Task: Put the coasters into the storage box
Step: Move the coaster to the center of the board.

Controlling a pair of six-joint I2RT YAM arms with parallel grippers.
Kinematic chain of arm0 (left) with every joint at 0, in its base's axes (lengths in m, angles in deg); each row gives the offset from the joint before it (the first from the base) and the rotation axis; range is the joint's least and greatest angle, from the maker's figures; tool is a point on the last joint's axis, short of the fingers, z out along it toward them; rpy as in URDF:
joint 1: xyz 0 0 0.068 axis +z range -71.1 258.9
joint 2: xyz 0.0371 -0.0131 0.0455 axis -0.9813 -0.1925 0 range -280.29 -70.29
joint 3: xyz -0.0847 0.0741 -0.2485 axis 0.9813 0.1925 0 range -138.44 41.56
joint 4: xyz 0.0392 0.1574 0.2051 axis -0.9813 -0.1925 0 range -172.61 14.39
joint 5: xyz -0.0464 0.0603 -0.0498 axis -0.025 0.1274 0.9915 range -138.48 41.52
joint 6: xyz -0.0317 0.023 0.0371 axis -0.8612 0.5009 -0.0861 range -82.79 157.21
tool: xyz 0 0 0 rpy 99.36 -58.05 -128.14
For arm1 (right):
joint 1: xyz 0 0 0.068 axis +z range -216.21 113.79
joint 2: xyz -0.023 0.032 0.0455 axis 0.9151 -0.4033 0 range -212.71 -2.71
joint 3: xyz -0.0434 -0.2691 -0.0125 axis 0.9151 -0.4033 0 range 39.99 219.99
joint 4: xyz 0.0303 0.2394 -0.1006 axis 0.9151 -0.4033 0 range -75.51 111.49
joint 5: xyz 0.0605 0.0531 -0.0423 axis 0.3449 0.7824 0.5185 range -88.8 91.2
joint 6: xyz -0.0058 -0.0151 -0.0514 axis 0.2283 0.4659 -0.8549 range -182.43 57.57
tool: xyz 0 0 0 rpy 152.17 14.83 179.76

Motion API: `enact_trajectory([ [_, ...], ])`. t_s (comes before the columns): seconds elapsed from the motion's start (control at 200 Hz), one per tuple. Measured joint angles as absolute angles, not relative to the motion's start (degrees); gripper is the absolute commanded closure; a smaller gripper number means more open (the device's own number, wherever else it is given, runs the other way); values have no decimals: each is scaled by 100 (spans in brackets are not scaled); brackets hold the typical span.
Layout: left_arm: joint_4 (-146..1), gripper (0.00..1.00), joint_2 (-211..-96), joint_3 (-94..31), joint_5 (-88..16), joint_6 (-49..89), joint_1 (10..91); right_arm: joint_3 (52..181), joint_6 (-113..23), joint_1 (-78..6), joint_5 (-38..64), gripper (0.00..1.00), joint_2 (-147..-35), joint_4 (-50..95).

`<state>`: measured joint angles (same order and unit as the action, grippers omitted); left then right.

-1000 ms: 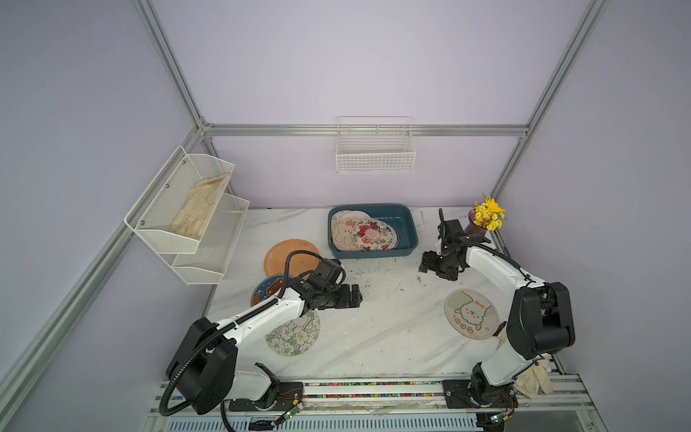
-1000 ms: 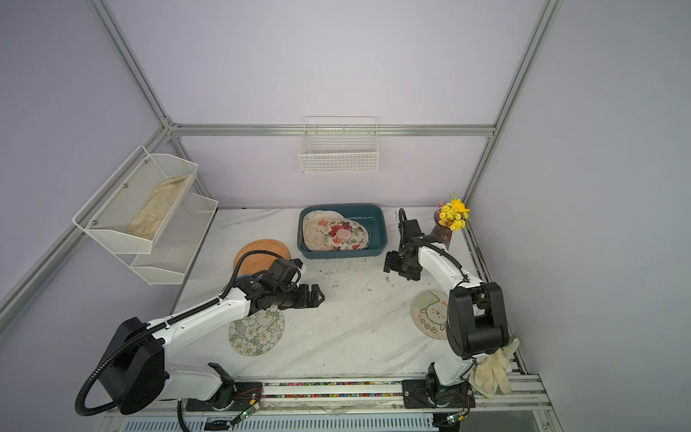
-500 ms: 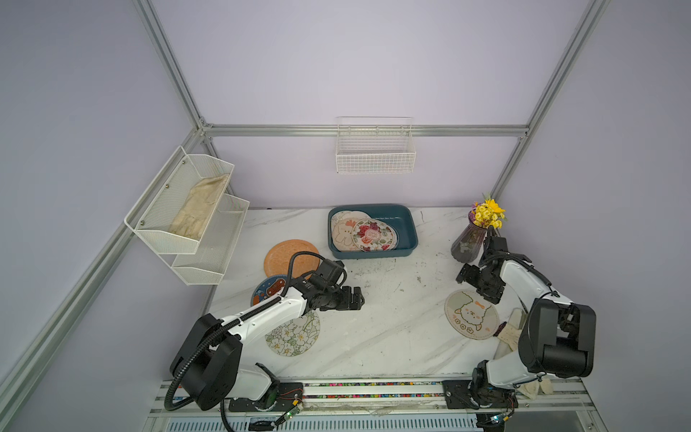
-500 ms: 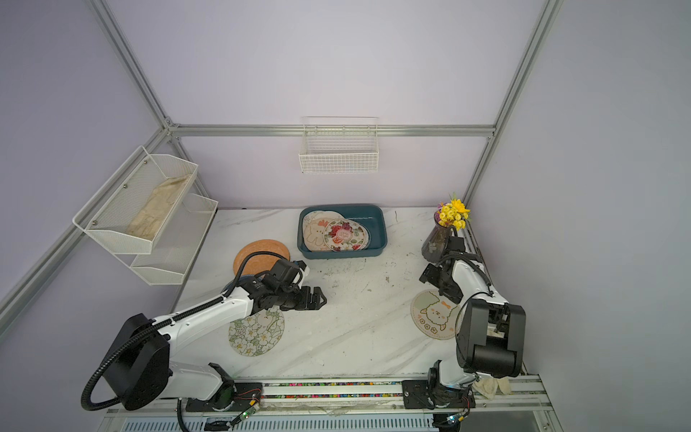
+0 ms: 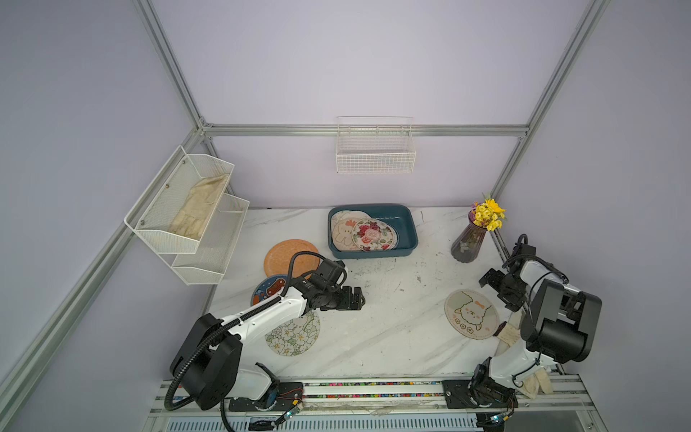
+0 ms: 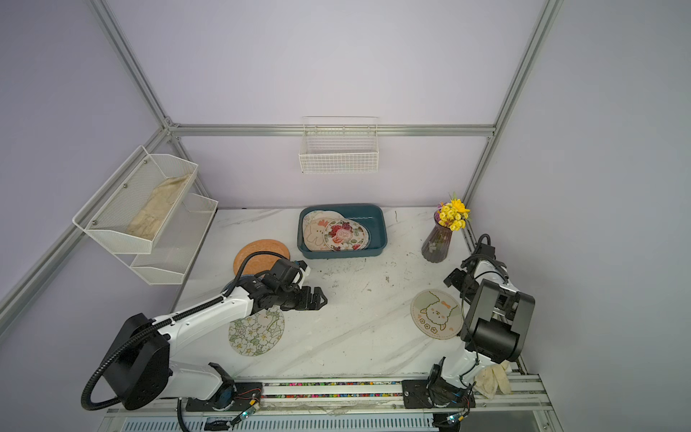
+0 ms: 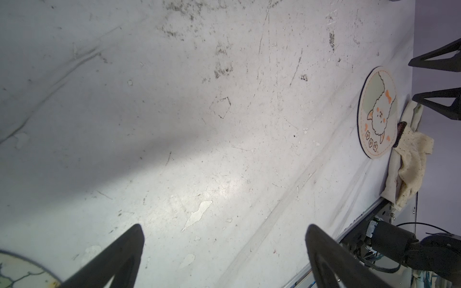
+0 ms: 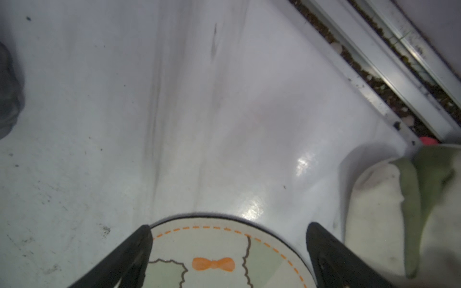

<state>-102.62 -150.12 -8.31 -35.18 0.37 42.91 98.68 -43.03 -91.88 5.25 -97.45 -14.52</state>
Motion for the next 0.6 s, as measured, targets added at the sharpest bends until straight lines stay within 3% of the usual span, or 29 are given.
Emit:
enact_trajectory([
  [0.6,-10257,0,-15012,-831,-3518,37,4291,9352,-4052,-9289,1006,3,-9625,-1220],
])
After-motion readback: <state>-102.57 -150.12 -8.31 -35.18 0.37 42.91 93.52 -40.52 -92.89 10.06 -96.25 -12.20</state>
